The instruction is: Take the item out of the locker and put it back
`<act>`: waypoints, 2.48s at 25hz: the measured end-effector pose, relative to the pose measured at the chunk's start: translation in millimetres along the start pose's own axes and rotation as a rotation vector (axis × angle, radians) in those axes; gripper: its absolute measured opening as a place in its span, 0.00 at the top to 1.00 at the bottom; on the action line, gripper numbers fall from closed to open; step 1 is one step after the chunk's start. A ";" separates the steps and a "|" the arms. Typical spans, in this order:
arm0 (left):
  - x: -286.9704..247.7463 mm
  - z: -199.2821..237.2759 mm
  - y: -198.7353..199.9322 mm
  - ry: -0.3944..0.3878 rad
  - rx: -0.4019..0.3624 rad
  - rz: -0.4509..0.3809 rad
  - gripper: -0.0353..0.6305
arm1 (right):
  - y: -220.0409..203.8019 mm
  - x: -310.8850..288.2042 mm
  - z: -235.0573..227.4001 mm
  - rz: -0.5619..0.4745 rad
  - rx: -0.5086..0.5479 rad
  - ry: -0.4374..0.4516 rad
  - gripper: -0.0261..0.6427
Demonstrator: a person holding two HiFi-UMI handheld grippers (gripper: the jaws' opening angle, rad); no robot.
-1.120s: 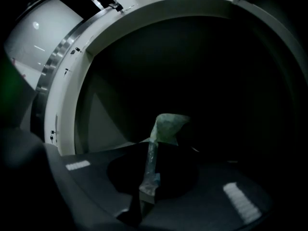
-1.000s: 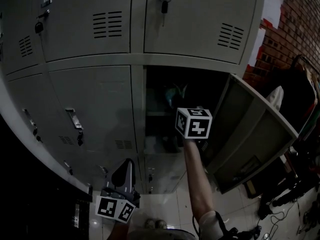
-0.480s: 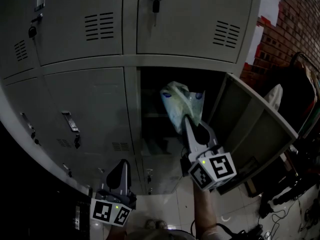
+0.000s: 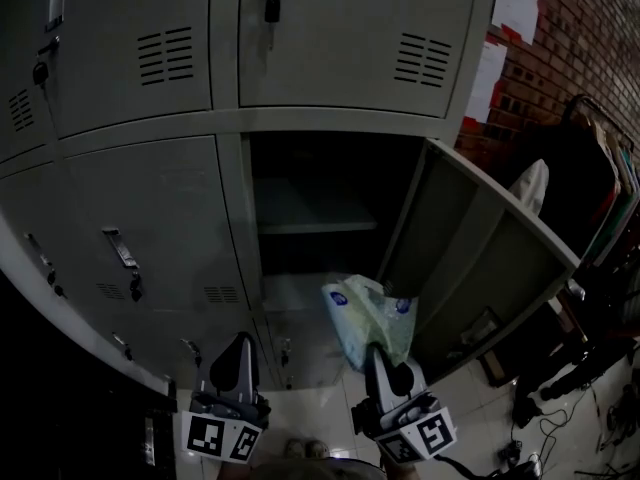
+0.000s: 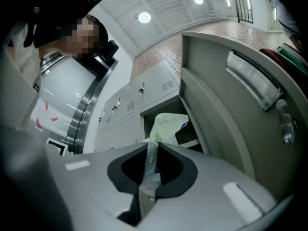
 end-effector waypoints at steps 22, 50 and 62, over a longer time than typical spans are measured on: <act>-5.0 -7.5 3.0 0.006 -0.008 -0.005 0.94 | 27.8 -4.2 -2.6 -0.055 -0.015 0.043 0.94; -19.0 27.5 -18.2 0.070 0.008 0.063 0.94 | 21.3 -283.0 -70.7 0.296 0.241 -0.078 0.47; -17.6 25.2 -7.4 0.070 -0.005 0.045 0.94 | 55.4 -215.8 -40.8 0.145 0.026 0.071 0.48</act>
Point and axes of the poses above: the fingertips, and each gripper's own axes: x backward along the fingers, z to its left, y out of its top, the point moved 6 cm from there along x, backward along the fingers
